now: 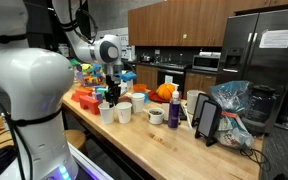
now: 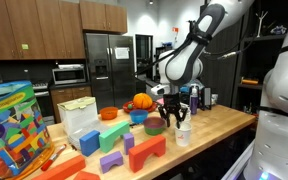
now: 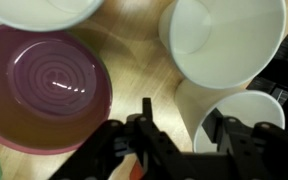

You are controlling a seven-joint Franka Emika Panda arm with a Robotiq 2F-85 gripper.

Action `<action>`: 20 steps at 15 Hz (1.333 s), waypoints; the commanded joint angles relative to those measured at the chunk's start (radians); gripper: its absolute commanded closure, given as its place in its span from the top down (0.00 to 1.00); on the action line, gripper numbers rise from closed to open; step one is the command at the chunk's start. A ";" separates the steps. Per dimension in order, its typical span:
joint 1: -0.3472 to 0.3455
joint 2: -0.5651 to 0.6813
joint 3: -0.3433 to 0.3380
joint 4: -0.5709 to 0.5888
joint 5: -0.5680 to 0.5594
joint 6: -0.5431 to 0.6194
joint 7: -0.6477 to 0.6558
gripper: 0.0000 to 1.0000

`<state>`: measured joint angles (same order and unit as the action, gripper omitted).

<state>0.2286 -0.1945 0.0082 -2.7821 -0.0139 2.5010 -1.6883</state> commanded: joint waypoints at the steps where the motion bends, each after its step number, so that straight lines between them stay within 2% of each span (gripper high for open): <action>1: -0.016 0.005 0.003 0.001 0.016 0.021 -0.038 0.22; 3: -0.020 0.002 0.006 0.002 0.011 0.013 -0.037 0.06; 4: -0.022 -0.001 0.008 0.003 0.006 0.004 -0.030 0.01; 13: -0.031 -0.055 0.045 0.004 -0.029 -0.098 0.040 0.01; 20: 0.007 -0.140 0.085 -0.003 -0.021 -0.089 0.065 0.01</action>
<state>0.2197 -0.2721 0.0783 -2.7707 -0.0247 2.4177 -1.6535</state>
